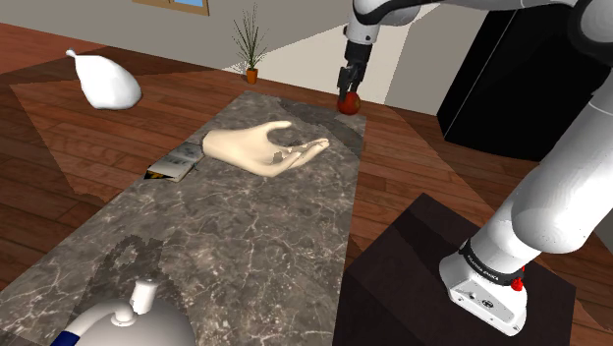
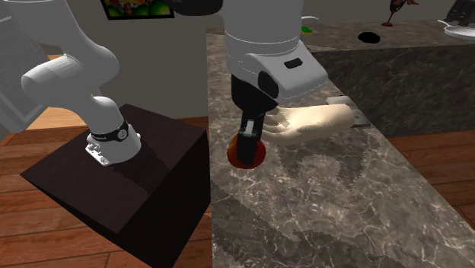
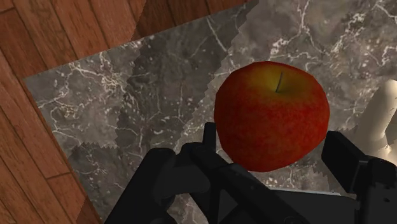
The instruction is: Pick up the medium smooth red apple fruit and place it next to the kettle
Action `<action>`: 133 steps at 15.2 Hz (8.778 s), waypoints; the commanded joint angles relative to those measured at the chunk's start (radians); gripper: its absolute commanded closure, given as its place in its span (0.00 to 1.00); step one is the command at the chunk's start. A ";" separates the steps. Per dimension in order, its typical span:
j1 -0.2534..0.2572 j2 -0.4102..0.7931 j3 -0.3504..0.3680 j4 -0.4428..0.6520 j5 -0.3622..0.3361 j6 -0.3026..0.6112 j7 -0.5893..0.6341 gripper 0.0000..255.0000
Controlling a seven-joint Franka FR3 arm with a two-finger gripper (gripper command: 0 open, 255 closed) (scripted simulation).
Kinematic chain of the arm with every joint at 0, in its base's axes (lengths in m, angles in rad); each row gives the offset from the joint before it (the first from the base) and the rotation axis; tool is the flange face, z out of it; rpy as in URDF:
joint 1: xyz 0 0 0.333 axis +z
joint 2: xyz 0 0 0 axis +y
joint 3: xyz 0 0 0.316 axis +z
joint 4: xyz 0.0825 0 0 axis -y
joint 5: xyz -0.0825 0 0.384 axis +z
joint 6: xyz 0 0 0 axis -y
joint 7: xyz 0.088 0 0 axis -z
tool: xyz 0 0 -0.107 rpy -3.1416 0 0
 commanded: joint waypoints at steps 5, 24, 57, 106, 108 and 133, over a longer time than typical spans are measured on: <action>-0.001 -0.007 -0.001 0.072 -0.003 -0.080 0.004 1.00; 0.043 -0.084 0.038 0.175 -0.011 -0.253 0.100 1.00; 0.376 -0.209 0.504 0.029 0.043 -0.169 0.887 1.00; 0.569 0.159 0.671 -0.043 -0.146 0.251 1.284 1.00; 0.571 0.170 0.669 -0.057 -0.153 0.275 1.288 1.00; 0.567 0.170 0.668 -0.070 -0.153 0.288 1.284 0.00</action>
